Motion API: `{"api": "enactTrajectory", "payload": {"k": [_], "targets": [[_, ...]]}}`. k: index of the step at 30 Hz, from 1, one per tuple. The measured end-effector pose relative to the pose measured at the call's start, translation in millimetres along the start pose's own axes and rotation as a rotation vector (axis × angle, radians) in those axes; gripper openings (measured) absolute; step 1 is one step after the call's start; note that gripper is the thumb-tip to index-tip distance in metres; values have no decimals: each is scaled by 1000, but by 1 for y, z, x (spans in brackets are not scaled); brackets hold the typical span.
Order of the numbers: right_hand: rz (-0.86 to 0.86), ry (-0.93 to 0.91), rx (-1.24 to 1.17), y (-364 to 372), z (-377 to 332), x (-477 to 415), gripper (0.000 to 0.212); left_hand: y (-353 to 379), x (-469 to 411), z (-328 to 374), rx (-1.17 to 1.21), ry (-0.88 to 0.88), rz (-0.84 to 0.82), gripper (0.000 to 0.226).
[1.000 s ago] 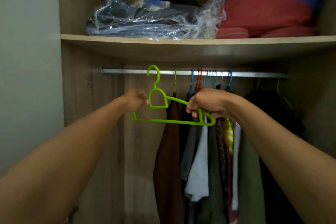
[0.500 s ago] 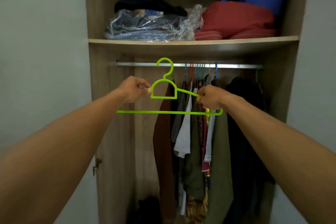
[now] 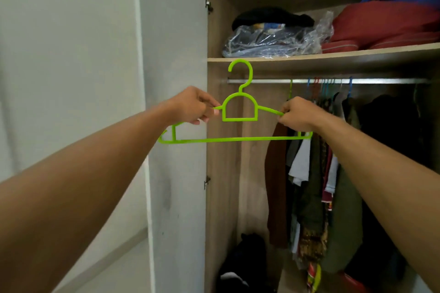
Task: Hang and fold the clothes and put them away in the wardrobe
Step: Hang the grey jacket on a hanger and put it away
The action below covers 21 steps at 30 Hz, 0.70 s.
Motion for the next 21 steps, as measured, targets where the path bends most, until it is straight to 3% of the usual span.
{"api": "enactTrajectory", "payload": {"k": [11, 21], "targets": [[-266, -334, -165, 127, -198, 85, 7, -138, 224, -103, -126, -348, 130, 12], [-605, -603, -365, 249, -364, 142, 15, -236, 393, -183, -297, -671, 334, 9]]}}
Point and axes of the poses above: each hand's wrist, its own x-axis away from the middle knuckle, its own y-axis out of the palm, z = x × y, the point moved 6 cm from there along -x, towards the middle knuckle, and after that the axes turned 13 degrees about -x, right-handed, at the moved point
